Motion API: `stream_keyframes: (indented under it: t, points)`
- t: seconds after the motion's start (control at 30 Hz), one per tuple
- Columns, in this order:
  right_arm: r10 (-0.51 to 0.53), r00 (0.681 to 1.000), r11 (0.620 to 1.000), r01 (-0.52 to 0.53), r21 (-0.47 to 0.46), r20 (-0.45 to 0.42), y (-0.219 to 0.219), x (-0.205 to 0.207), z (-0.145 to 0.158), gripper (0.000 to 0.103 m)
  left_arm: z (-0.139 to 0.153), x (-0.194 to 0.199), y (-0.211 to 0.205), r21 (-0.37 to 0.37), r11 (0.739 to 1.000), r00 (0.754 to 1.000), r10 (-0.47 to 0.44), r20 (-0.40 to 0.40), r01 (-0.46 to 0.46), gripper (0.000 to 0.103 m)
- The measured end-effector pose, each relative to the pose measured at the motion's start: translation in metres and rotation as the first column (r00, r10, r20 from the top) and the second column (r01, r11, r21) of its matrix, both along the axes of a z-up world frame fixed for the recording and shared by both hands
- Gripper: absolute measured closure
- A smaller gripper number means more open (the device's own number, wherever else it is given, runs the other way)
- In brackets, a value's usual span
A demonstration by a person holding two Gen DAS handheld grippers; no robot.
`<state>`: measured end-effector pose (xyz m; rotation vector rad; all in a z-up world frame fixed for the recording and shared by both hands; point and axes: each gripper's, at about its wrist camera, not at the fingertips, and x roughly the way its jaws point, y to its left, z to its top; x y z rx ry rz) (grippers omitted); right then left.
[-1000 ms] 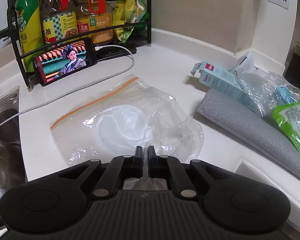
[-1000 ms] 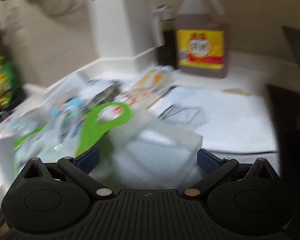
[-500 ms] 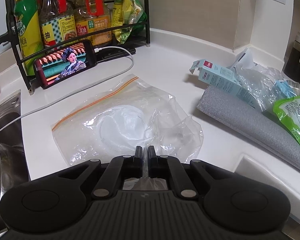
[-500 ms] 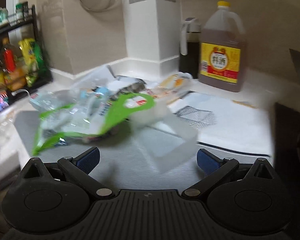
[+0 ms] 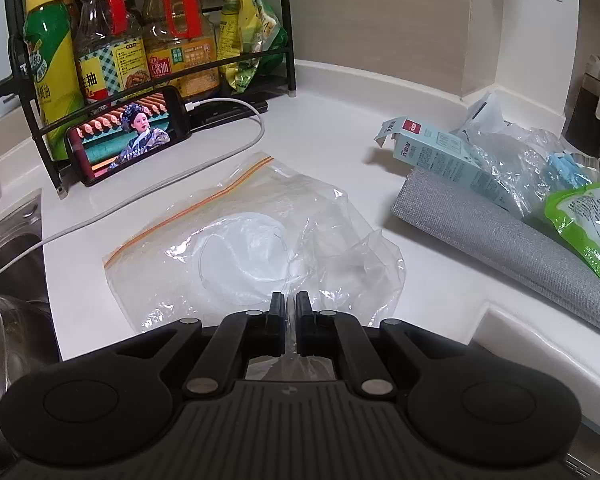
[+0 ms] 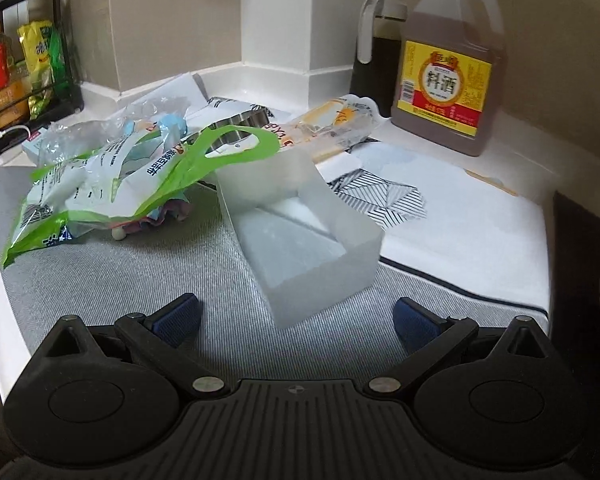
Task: Collect trash
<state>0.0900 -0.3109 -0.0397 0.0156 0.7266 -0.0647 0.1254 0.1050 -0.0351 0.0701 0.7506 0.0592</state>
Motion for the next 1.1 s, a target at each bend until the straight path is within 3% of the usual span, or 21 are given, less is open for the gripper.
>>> stream_keyframes:
  t: [0.37, 0.4, 0.43, 0.47, 0.57, 0.67, 0.93, 1.1]
  points:
    - [-0.015, 1.0, 1.0, 0.015, -0.008, 0.006, 0.006, 0.039, -0.001, 0.0, 0.0, -0.001, -0.003, 0.015, 1.0, 1.0, -0.003, 0.004, 0.003, 0.098]
    - [0.006, 1.0, 1.0, -0.005, -0.013, 0.027, 0.009, 0.035, 0.0, 0.01, 0.0, -0.001, -0.003, 0.014, 1.0, 1.0, -0.004, 0.005, 0.004, 0.098]
    - [0.033, 0.998, 0.999, -0.032, -0.011, 0.049, 0.012, 0.03, 0.001, 0.031, -0.001, -0.002, -0.003, 0.01, 1.0, 1.0, -0.003, 0.005, 0.003, 0.098]
    - [0.047, 0.997, 0.999, -0.046, -0.022, 0.062, 0.018, 0.025, 0.002, 0.039, 0.0, -0.002, -0.002, 0.003, 1.0, 1.0, -0.003, 0.003, 0.003, 0.098]
    - [0.056, 0.995, 0.992, -0.046, -0.115, 0.086, 0.037, 0.01, 0.003, 0.04, 0.001, -0.003, 0.001, -0.024, 1.0, 1.0, -0.006, -0.012, 0.006, 0.098]
    - [0.025, 0.994, 0.99, -0.01, -0.142, 0.108, 0.045, -0.007, 0.004, 0.04, 0.006, -0.01, 0.006, -0.073, 0.997, 1.0, -0.014, -0.027, 0.012, 0.098]
    - [-0.174, 0.977, 0.984, 0.176, -0.005, 0.122, 0.033, -0.061, 0.016, 0.04, 0.03, -0.066, 0.008, -0.129, 0.989, 0.997, -0.061, 0.045, 0.067, 0.098]
    - [-0.21, 0.966, 0.978, 0.21, 0.013, 0.152, 0.036, -0.086, 0.021, 0.04, 0.046, -0.104, 0.012, -0.142, 0.988, 0.995, -0.052, 0.087, 0.064, 0.098]
